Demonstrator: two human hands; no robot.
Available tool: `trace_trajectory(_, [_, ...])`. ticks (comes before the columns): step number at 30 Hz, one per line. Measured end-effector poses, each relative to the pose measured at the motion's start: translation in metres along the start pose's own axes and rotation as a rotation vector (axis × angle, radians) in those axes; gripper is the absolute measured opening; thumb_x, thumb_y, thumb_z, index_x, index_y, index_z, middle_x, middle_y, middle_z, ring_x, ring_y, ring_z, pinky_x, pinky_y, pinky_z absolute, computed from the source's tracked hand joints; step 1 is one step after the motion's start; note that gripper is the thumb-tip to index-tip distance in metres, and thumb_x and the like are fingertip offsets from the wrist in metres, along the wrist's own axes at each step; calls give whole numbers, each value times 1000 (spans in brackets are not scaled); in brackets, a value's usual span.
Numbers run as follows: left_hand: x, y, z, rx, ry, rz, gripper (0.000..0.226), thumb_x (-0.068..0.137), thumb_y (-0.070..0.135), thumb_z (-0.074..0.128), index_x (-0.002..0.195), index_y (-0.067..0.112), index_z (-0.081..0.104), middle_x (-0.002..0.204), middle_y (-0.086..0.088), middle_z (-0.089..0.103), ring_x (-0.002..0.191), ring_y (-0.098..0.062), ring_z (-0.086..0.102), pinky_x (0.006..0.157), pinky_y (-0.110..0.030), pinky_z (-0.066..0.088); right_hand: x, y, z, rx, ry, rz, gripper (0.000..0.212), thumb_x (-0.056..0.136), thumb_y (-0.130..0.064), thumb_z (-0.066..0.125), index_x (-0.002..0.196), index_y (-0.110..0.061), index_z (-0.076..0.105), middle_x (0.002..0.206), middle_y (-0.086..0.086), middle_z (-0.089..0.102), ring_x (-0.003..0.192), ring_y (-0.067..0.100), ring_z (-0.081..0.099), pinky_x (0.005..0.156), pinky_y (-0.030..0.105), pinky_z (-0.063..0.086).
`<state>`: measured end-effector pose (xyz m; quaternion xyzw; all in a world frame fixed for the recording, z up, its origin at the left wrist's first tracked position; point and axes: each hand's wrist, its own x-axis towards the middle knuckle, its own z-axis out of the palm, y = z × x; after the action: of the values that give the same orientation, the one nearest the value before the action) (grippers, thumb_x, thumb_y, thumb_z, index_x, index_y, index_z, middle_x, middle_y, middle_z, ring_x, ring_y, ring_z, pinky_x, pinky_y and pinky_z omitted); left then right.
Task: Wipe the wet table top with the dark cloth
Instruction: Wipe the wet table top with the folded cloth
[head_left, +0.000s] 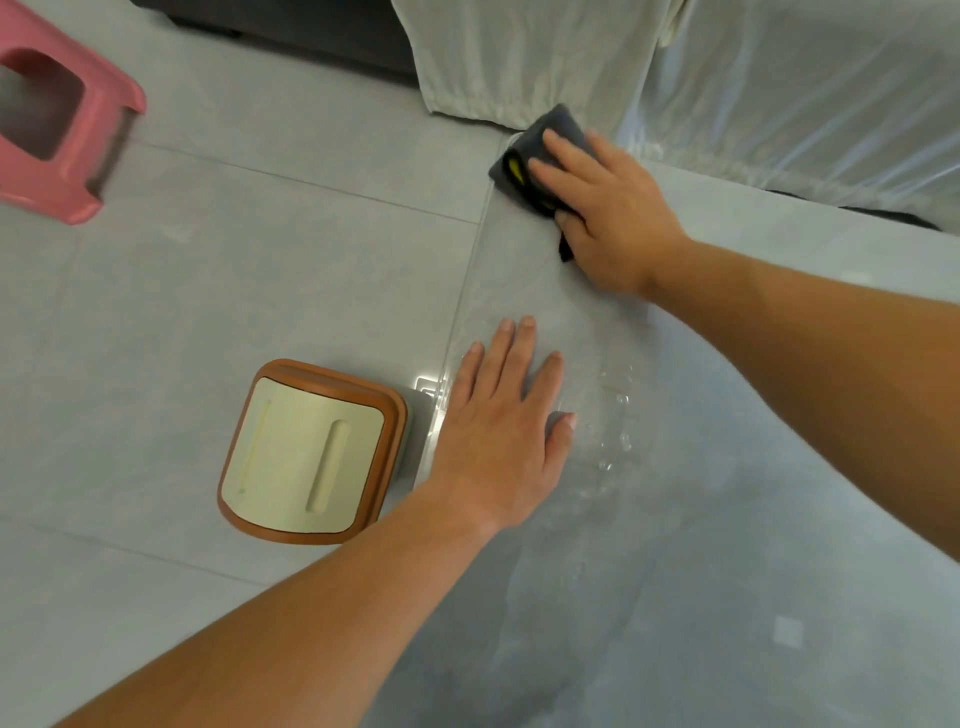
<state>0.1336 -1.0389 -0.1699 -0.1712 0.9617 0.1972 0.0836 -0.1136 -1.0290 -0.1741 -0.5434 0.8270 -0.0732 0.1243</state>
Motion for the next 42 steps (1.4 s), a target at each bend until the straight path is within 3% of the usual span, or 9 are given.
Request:
trace_trajectory(3, [-1, 0, 2, 6, 6, -6, 60, 101, 45, 27, 153, 16, 33, 168, -16, 6, 155, -28, -2, 125, -48, 6, -5, -35, 8, 70, 52, 117, 58, 96, -22, 39, 153, -26, 36, 165, -2, 23, 152, 35, 12, 122, 54, 11])
trace_trajectory(8, [-2, 3, -4, 46, -37, -10, 64, 102, 48, 20, 158, 18, 21, 168, -15, -1, 155, -28, -8, 125, -48, 3, -35, -31, 12, -57, -109, -248, 58, 97, -32, 27, 155, -31, 32, 165, -7, 22, 153, 30, 13, 123, 50, 6])
trace_trajectory(14, [-24, 4, 1, 59, -22, -45, 63, 102, 48, 24, 156, 15, 25, 167, -21, 3, 155, -32, -3, 125, -50, 4, -28, -27, 7, 80, 4, 86, 54, 103, -20, 40, 155, -30, 30, 166, -6, 16, 154, 31, 5, 124, 50, 3])
trace_trajectory(20, [-46, 1, 6, 88, -40, -21, 65, 104, 50, 23, 159, 16, 15, 167, -18, -3, 154, -30, -10, 125, -48, -1, -84, -6, 13, -31, -83, -226, 55, 98, -29, 34, 153, -26, 39, 163, -2, 27, 151, 34, 19, 121, 55, 18])
trace_trajectory(26, [-46, 0, 11, 108, -7, -18, 64, 102, 48, 26, 157, 14, 21, 167, -20, 7, 155, -33, 1, 124, -49, 2, -104, -11, 14, 93, 129, 223, 55, 96, -25, 36, 150, -22, 42, 162, 3, 30, 149, 40, 21, 117, 61, 22])
trace_trajectory(30, [-47, -3, 10, 121, -13, 3, 65, 104, 48, 25, 159, 15, 14, 167, -19, 1, 155, -31, -5, 125, -49, 2, -149, -9, 26, 9, 21, -48, 54, 99, -25, 36, 153, -24, 39, 163, 0, 28, 151, 36, 20, 119, 54, 20])
trace_trajectory(32, [-46, -4, 11, 123, -14, 6, 65, 104, 48, 23, 159, 15, 12, 167, -19, -1, 155, -31, -8, 125, -48, 0, -151, 15, 23, -7, 33, -45, 54, 98, -25, 35, 151, -23, 42, 162, 1, 30, 150, 37, 23, 118, 56, 23])
trace_trajectory(37, [-46, -4, 13, 122, -21, -3, 66, 103, 48, 21, 159, 15, 12, 167, -18, -2, 155, -31, -8, 125, -49, 2, -150, -8, 25, 124, 195, 419, 56, 94, -21, 39, 150, -20, 43, 162, 5, 31, 148, 41, 24, 116, 60, 25])
trace_trajectory(42, [-48, -8, 11, 29, -24, 4, 68, 102, 49, 23, 158, 12, 20, 168, -16, 2, 155, -27, -6, 125, -47, 2, -230, -67, 52, 71, 69, 65, 58, 94, -21, 40, 152, -23, 41, 164, 0, 27, 152, 34, 17, 120, 57, 19])
